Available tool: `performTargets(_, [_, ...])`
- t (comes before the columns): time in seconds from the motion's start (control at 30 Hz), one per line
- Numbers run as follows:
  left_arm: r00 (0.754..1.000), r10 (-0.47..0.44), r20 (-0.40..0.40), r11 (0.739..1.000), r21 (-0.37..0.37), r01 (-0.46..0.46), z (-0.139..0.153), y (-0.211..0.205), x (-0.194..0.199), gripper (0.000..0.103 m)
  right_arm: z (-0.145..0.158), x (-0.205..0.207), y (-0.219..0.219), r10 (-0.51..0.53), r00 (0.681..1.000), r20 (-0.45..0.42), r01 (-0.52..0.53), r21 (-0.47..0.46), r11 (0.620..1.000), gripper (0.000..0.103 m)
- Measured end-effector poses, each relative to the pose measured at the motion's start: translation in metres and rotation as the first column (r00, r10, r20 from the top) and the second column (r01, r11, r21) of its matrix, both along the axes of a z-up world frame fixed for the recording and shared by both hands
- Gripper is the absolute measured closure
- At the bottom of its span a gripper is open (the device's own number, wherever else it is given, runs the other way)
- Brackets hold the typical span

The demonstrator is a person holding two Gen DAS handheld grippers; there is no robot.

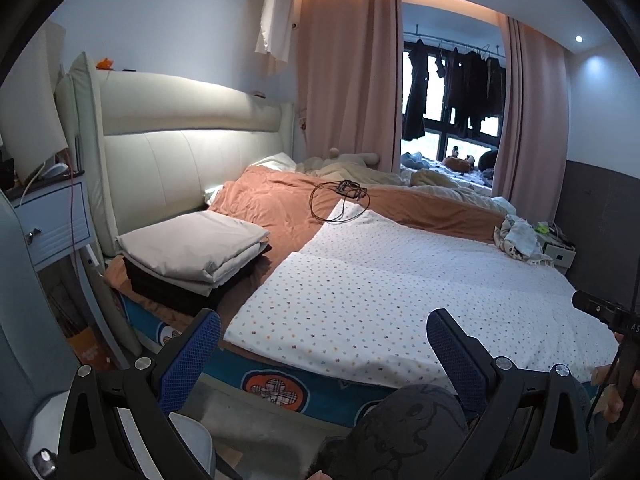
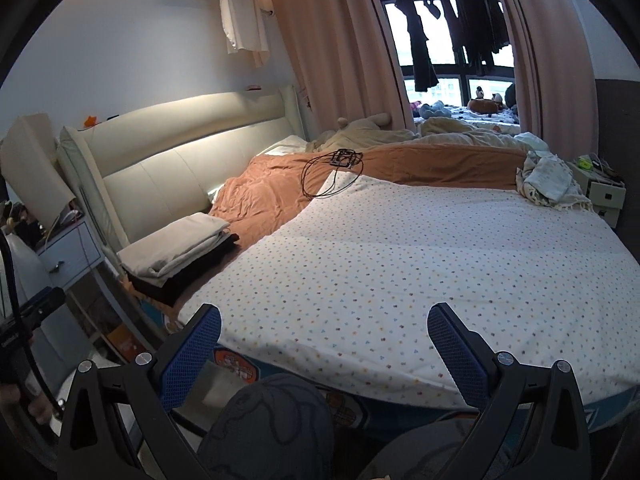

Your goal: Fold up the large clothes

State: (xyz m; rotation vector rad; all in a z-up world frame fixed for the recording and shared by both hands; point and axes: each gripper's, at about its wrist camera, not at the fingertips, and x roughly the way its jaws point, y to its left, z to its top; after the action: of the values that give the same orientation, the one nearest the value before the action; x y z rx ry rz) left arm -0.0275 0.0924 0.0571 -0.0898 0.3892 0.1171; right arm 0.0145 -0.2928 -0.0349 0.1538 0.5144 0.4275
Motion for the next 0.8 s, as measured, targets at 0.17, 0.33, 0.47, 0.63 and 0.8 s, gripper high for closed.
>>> performTargets(0.17, [1.000, -0.012, -0.009, 1.000, -0.020, 0.012, -0.011, -0.005, -0.014, 0.000, -0.011, -0.020, -0.009, -0.011, 1.000, 0.018, 0.012, -0.017, 1.000, 0.000])
performTargets(0.33, [1.000, -0.004, -0.012, 1.000, -0.001, 0.004, -0.021, -0.012, -0.017, 0.000, -0.021, -0.029, -0.017, -0.027, 0.999, 0.029, 0.028, -0.005, 1.000, 0.000])
performTargets(0.47, [1.000, 0.010, -0.017, 1.000, 0.014, -0.010, -0.025, -0.013, -0.011, 0.000, -0.025, -0.026, -0.015, -0.016, 1.000, 0.015, 0.016, 0.002, 1.000, 0.000])
performTargets(0.63, [1.000, 0.013, -0.006, 1.000, -0.008, -0.013, -0.025, -0.013, -0.010, 0.000, -0.022, -0.028, -0.012, -0.021, 0.999, 0.046, 0.021, -0.016, 1.000, 0.000])
performTargets(0.8, [1.000, 0.014, -0.007, 1.000, -0.001, -0.014, -0.023, -0.015, -0.008, 0.000, -0.022, -0.027, -0.008, -0.009, 0.999, 0.049, 0.010, -0.027, 1.000, 0.000])
